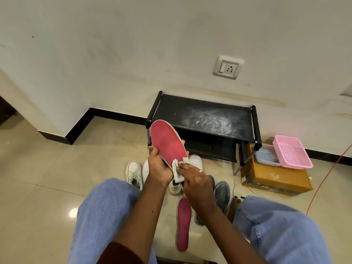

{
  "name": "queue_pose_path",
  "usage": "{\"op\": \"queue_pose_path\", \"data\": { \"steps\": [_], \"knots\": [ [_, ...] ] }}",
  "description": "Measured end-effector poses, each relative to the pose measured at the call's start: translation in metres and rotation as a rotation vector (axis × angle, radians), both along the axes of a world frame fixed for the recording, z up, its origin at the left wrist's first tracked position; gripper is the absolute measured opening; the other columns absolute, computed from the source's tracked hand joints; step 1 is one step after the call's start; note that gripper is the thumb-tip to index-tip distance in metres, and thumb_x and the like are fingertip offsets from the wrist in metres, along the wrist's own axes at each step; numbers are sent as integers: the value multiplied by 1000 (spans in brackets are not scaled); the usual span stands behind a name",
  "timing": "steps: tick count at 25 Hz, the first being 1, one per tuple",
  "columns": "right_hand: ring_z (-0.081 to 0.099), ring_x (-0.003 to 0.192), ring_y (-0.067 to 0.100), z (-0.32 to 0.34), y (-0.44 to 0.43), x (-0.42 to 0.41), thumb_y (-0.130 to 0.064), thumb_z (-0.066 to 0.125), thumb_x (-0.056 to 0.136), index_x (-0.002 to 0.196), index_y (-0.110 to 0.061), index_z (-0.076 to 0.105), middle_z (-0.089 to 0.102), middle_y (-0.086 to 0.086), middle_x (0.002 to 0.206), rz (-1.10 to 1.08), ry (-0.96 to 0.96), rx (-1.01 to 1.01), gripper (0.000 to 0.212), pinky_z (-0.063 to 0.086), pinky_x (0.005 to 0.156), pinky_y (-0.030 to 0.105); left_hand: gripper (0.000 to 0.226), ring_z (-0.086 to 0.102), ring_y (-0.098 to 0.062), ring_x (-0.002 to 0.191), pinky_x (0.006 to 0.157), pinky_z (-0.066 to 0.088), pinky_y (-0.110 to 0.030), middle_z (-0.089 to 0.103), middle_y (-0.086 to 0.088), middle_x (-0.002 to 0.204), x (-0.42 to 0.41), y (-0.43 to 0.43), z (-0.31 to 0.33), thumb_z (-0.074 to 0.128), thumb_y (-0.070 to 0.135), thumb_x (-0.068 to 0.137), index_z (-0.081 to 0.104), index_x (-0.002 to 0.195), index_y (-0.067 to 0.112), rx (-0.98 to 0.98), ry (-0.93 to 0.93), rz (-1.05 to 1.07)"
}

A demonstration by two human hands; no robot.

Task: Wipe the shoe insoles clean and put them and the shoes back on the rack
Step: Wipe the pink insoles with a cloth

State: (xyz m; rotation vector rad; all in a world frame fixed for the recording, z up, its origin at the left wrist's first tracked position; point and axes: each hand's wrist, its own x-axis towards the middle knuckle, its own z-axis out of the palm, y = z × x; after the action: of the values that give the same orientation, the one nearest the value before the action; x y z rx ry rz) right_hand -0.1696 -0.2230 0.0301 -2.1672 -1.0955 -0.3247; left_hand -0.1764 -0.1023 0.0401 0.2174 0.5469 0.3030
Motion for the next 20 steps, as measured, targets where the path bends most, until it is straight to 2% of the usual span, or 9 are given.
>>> {"op": "queue_pose_path", "data": {
  "steps": [3,5,7,9,12,14,16,18,20],
  "knots": [
    [71,87,20,4,13,3,-8,48,79,91,-6,74,73,9,94,-46,-55,4,29,55,78,29,77,55,-35,111,105,36,-47,66,-15,113,1,-4,3,22,71,88,63,111,11,-18,-35,-60],
    [71,87,20,10,24,4,-12,43,79,91,-6,74,74,8,93,-73,-37,3,34,56,73,33,89,52,-32,121,108,32,-49,66,-9,117,1,-9,3,18,79,82,71,105,11,49,-19,-173],
    [71,86,23,18,32,7,-10,44,79,90,-4,74,73,11,93,-90,78,37,32,56,75,37,92,53,-30,119,100,40,-46,72,-9,105,1,-11,6,16,79,81,75,98,10,94,-11,-237],
    [71,80,28,26,33,9,-2,50,74,86,-1,74,73,13,90,-3,145,18,27,56,73,38,85,56,-29,113,96,42,-44,74,-9,96,1,-8,8,18,76,83,68,105,11,103,-5,-223],
    [68,66,28,38,21,16,-8,47,77,75,-4,75,74,11,77,135,164,-134,29,55,63,30,74,63,-27,99,93,46,-40,74,-8,88,1,-1,2,20,72,87,62,105,14,107,35,-176],
    [67,68,20,48,14,28,-3,48,80,77,-7,76,74,5,74,80,331,-239,28,50,67,26,78,69,-25,86,82,54,-38,73,-11,88,0,1,-1,20,74,86,62,107,12,125,48,-214],
    [65,63,11,56,9,48,6,51,77,78,-11,76,70,-8,66,-100,626,-85,30,51,64,23,83,69,-28,86,78,56,-41,70,-17,97,-2,-1,-2,24,76,84,62,115,9,132,25,-279],
    [69,73,23,65,6,67,6,54,77,77,-20,74,71,-3,75,-186,901,206,34,57,73,39,81,64,-30,90,77,55,-42,65,-17,105,-4,-4,-4,34,73,83,62,120,7,143,-8,-315],
    [68,84,32,74,17,76,6,54,79,80,-26,72,72,5,88,-160,989,313,36,56,79,49,80,64,-27,84,72,55,-37,63,-15,103,-6,-7,-2,40,68,82,56,127,5,174,-35,-337]
  ]
}}
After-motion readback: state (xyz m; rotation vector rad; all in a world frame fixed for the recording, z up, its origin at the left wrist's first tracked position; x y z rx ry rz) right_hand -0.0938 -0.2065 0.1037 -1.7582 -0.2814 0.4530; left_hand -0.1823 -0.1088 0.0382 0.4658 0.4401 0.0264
